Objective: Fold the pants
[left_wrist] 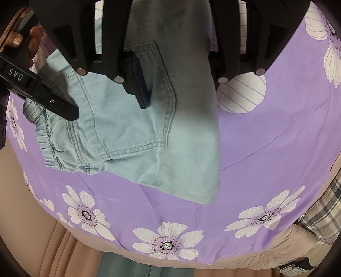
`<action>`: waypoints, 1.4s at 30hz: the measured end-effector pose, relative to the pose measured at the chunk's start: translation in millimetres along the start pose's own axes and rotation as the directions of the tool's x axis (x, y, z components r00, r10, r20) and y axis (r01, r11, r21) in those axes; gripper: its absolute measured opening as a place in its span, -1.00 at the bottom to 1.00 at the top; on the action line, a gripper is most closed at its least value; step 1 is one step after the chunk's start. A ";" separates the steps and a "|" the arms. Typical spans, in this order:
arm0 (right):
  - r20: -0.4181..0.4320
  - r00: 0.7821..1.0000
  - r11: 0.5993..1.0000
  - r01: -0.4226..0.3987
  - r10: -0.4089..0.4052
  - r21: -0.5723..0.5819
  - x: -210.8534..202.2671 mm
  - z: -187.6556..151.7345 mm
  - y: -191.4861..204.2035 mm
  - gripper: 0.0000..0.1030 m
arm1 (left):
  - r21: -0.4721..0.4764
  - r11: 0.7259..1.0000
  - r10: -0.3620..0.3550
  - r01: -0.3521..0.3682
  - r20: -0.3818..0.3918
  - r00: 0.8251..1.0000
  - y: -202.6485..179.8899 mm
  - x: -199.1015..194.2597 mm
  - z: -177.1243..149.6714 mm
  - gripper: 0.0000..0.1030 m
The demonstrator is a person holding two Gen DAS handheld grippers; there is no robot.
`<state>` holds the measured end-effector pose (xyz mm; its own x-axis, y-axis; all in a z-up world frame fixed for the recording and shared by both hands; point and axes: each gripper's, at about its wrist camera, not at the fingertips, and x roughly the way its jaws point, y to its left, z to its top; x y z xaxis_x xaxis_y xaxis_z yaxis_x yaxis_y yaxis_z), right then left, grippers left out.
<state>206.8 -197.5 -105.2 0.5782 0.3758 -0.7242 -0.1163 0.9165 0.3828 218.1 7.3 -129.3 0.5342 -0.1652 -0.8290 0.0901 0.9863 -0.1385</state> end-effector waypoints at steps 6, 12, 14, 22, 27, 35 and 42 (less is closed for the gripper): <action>0.001 1.000 1.000 0.016 -0.016 0.007 -1.4 -1.6 0.4 0.13 | 0.003 1.000 0.009 -0.009 -0.004 1.000 -1.2 0.2 -1.3 -0.04; 0.006 0.998 0.997 0.070 -0.070 -0.036 -2.8 -3.7 5.9 0.29 | -0.004 1.000 0.028 -0.028 -0.010 1.000 0.5 0.6 -2.8 0.18; 0.006 0.996 0.995 0.086 -0.085 -0.051 -3.3 -4.6 7.1 0.32 | -0.014 0.999 0.031 -0.031 -0.012 0.999 3.1 1.0 -3.1 0.23; 0.007 0.991 0.987 0.135 -0.135 -0.090 -4.2 -5.7 11.9 0.40 | -0.024 0.999 0.024 -0.025 -0.024 0.999 7.1 -1.8 -9.0 0.37; 0.007 0.988 0.980 0.151 -0.152 -0.127 -10.9 -12.4 13.9 0.41 | -0.023 1.000 0.017 -0.018 -0.032 0.999 7.9 -7.4 -18.8 0.42; 0.025 0.984 0.966 0.178 -0.176 -0.187 -25.1 -22.7 20.2 0.42 | -0.024 0.999 0.021 -0.022 -0.038 0.999 11.6 -17.0 -36.2 0.52; 0.005 0.979 0.965 0.199 -0.202 -0.172 -16.9 -28.6 18.7 0.45 | -0.011 0.999 0.037 -0.038 -0.046 0.998 6.3 -24.0 -42.3 0.46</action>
<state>171.8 -182.8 -102.2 0.5938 0.1827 -0.7836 -0.1357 0.9827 0.1263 170.3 17.5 -133.2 0.4977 -0.1282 -0.8578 0.0604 0.9917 -0.1132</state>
